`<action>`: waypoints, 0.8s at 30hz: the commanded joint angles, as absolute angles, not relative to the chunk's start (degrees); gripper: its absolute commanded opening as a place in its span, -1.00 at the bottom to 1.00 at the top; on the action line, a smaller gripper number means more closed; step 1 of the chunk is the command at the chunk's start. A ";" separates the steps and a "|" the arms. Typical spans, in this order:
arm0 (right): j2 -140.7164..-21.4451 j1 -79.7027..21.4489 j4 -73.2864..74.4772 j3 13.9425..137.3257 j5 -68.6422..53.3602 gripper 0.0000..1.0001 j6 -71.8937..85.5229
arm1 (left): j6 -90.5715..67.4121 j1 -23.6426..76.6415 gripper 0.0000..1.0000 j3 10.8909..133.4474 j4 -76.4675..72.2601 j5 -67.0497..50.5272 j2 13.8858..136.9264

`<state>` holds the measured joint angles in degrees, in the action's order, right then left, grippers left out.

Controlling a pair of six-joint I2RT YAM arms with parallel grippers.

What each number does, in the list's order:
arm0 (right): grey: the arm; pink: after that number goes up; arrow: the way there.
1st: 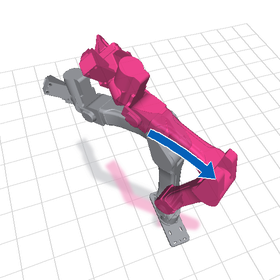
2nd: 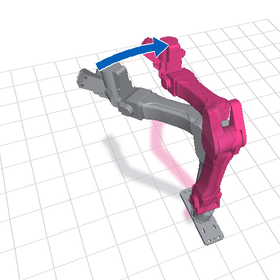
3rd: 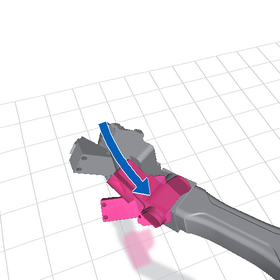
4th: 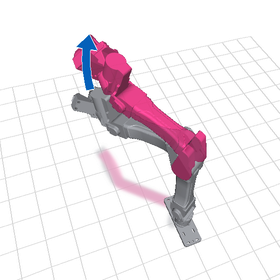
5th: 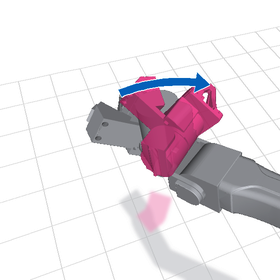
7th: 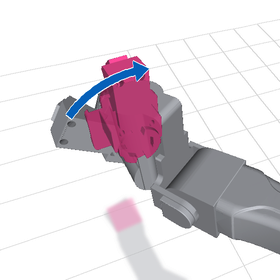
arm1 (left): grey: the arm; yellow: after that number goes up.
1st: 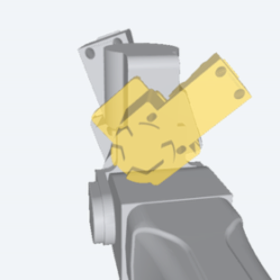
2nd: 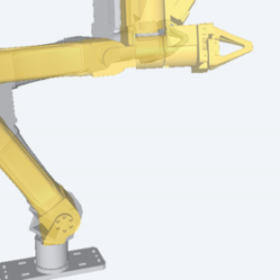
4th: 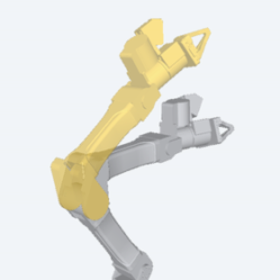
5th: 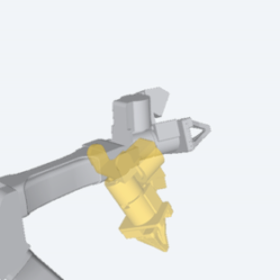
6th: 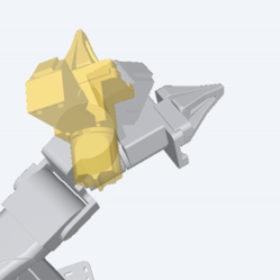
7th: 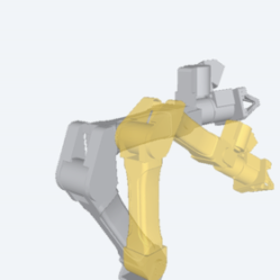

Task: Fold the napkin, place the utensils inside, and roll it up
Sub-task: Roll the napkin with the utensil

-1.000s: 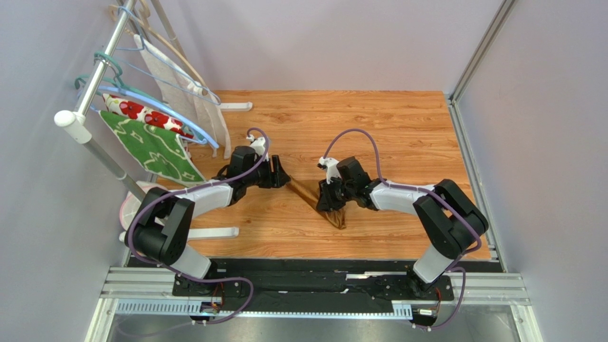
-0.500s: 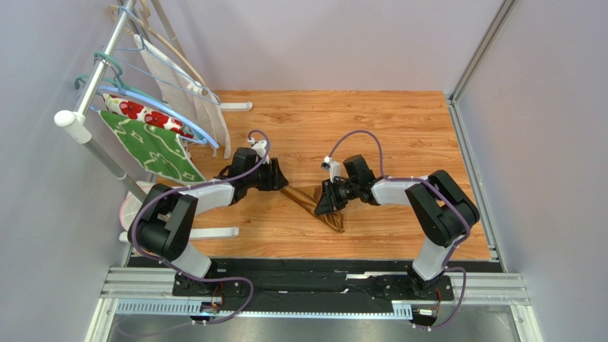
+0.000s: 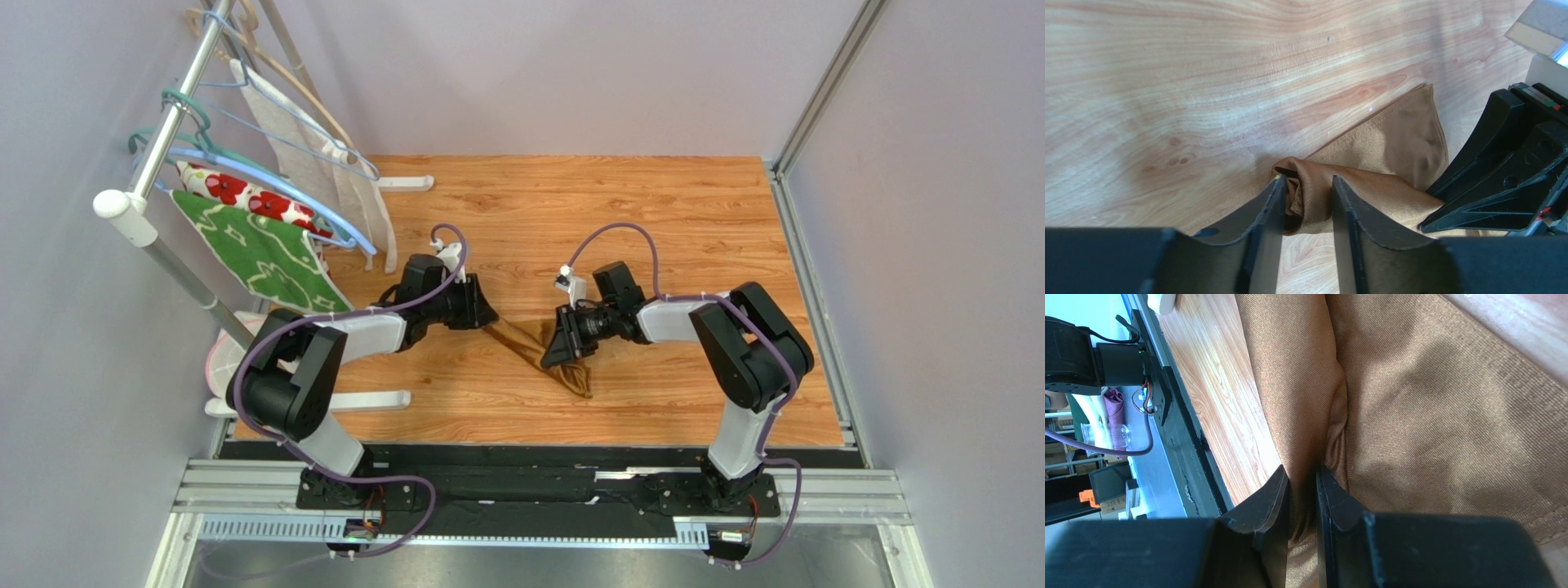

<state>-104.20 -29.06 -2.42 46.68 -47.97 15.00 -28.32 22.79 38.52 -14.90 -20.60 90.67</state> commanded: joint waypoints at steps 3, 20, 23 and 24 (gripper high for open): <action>-106.00 -29.44 8.52 46.40 -40.17 -0.51 12.31 | -29.00 22.59 -0.62 41.31 -15.56 -24.69 94.56; -86.76 -38.74 24.96 57.83 -17.16 0.15 7.74 | -27.16 22.59 -1.00 45.61 -9.23 -24.96 99.05; -86.05 -45.95 25.05 58.88 -6.73 0.15 5.46 | -26.98 22.59 -1.00 45.70 -9.14 -24.96 98.96; -86.39 -47.45 24.96 59.23 -4.16 0.15 5.10 | -26.98 22.59 -1.00 45.70 -8.97 -24.87 98.88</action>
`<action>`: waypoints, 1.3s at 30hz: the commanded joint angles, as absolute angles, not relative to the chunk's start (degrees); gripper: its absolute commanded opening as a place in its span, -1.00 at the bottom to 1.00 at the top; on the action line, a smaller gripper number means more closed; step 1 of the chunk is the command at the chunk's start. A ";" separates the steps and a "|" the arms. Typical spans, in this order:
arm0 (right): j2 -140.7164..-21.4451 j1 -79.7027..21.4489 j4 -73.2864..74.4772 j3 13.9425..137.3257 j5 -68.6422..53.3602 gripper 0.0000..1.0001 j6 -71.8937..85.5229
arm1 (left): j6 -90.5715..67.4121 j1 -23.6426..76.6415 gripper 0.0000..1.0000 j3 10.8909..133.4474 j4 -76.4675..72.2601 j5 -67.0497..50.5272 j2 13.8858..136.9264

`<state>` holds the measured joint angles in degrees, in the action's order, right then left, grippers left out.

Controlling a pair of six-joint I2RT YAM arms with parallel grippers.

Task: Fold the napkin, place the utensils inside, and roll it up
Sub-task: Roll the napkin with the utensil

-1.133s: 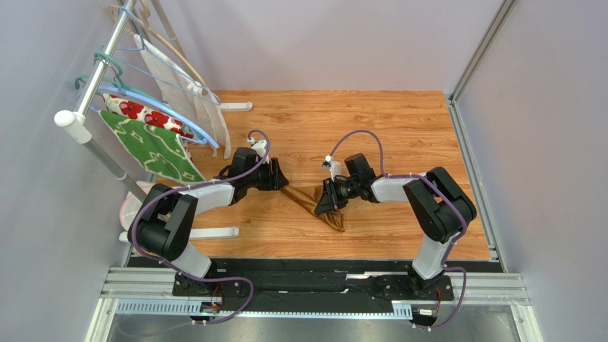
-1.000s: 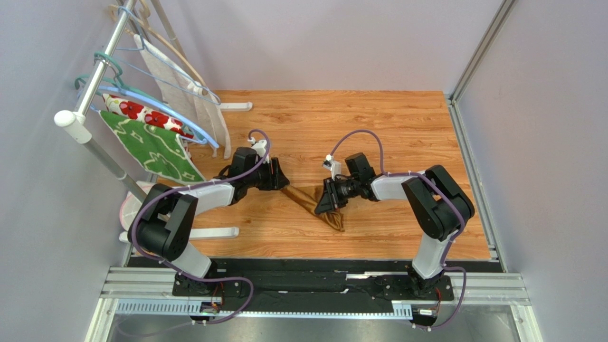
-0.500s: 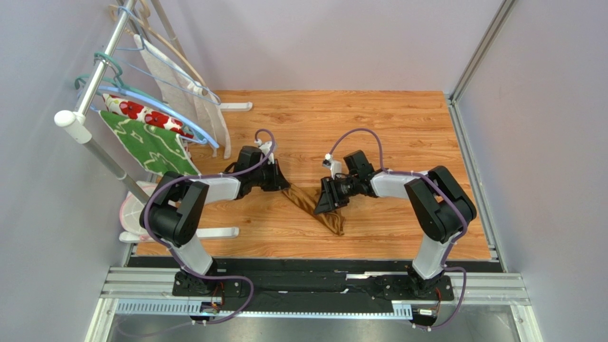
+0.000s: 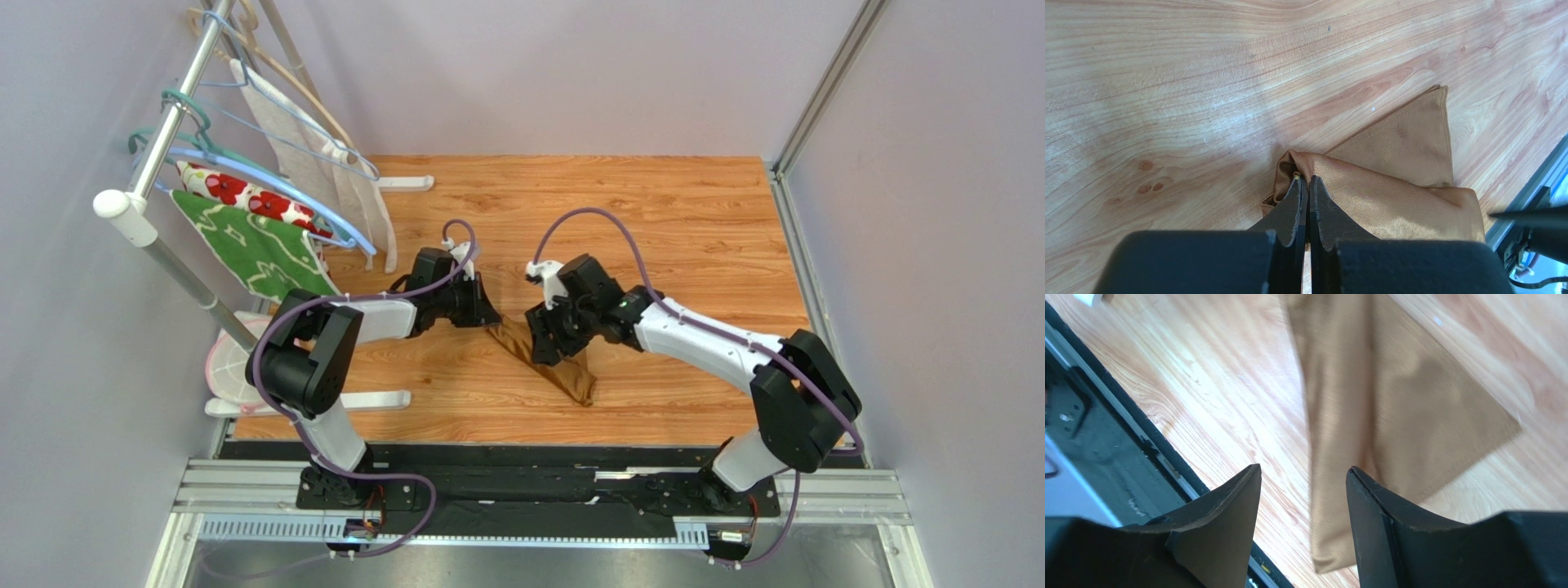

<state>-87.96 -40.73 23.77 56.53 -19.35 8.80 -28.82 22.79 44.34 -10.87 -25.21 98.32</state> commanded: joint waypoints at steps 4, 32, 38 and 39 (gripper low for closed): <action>-88.59 -54.40 23.73 59.15 10.69 0.14 3.35 | -26.98 22.59 -1.00 45.70 -8.96 -24.87 98.88; -97.74 -55.20 16.09 50.45 8.35 -0.17 6.15 | -27.25 22.59 -1.00 45.27 -10.11 -26.37 98.17; -99.40 -55.02 16.00 48.61 5.54 -0.13 7.56 | -27.25 22.59 -0.82 44.74 -10.81 -26.54 97.12; -99.84 -54.76 15.91 48.60 5.19 -0.15 8.43 | -27.25 22.59 -0.74 44.56 -11.25 -26.80 96.86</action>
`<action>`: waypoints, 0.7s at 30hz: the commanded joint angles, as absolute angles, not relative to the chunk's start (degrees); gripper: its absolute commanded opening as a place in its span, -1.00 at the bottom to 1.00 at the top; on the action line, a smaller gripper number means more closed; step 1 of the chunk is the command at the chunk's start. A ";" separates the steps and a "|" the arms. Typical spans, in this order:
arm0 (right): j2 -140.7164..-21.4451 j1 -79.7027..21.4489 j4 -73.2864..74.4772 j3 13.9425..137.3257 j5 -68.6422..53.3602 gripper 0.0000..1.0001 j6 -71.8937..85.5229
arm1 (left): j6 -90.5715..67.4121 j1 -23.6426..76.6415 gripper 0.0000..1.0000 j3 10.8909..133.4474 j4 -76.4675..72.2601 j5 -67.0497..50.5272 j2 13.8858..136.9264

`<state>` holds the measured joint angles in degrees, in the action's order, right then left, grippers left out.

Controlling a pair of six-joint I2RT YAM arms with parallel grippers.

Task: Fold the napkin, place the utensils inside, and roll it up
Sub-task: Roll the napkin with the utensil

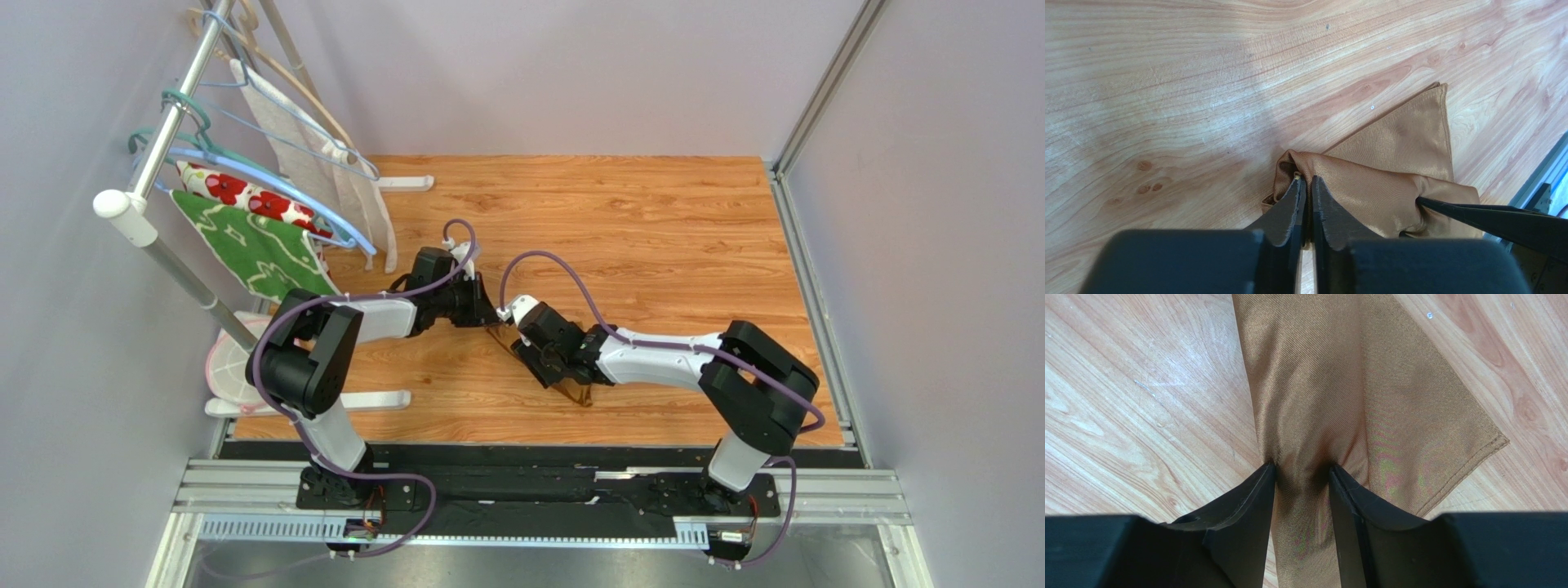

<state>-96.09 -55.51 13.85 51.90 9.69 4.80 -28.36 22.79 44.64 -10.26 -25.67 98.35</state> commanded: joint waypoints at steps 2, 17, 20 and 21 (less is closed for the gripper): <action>-101.07 -53.80 16.35 48.60 3.26 -0.32 9.66 | -27.25 22.59 -0.24 43.77 -12.38 -26.98 95.55; -102.13 -39.12 6.86 42.63 -32.33 -0.79 12.83 | -27.07 20.83 0.65 37.09 -15.82 -18.37 84.72; -102.48 -35.69 5.63 43.06 -38.05 -0.81 13.53 | -27.25 20.83 0.64 38.23 -14.68 -18.90 86.65; -102.65 -34.38 5.63 43.24 -39.01 -0.82 13.80 | -27.25 20.83 0.63 38.49 -14.33 -18.90 87.01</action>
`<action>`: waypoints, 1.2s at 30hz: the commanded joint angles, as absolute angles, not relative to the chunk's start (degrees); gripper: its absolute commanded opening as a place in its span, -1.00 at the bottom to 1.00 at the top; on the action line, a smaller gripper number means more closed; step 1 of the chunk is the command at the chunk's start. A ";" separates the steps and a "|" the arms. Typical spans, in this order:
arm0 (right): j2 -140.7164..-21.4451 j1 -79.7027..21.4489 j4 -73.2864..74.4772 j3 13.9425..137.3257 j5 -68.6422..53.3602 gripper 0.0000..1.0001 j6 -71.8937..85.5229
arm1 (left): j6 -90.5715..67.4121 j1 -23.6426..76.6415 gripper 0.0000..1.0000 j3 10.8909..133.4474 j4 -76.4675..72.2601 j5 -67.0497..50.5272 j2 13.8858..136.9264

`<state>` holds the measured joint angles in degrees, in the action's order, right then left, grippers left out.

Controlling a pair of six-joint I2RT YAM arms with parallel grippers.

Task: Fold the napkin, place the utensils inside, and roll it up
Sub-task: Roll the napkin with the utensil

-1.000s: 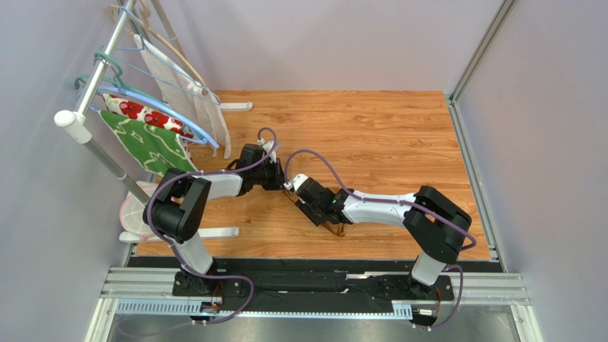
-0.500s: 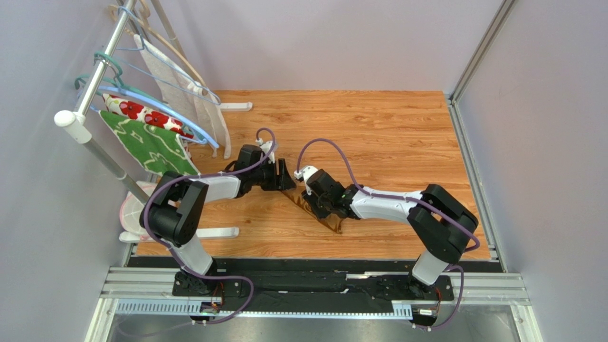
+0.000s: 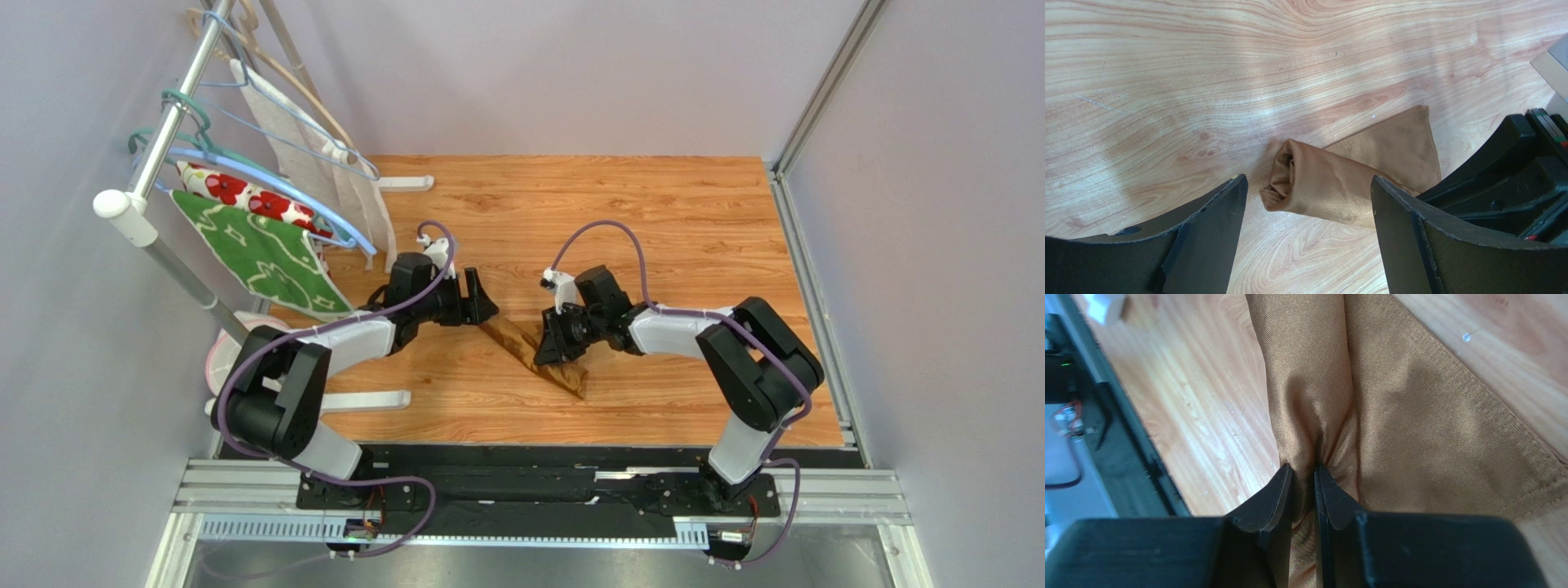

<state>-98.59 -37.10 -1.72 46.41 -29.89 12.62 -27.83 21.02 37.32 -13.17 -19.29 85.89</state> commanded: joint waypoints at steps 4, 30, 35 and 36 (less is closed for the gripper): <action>-104.15 -31.47 6.41 44.47 -43.93 -0.83 14.06 | -27.51 20.74 0.56 38.67 -14.33 -18.98 87.98; -111.71 -25.58 9.23 49.92 -48.52 -0.87 15.56 | -36.47 20.74 -0.29 38.23 -27.25 -33.48 97.29; -110.22 -25.66 12.38 52.46 -47.55 -0.50 14.33 | -34.90 20.74 -0.99 39.02 -24.36 -32.17 97.21; -108.65 -25.66 14.39 53.60 -46.59 -0.38 13.98 | -34.37 20.74 -1.00 39.46 -22.43 -31.65 97.03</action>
<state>-108.97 -25.80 6.81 51.59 -55.61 16.67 -35.83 20.93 37.34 -23.44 -31.46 97.67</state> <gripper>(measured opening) 0.221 0.040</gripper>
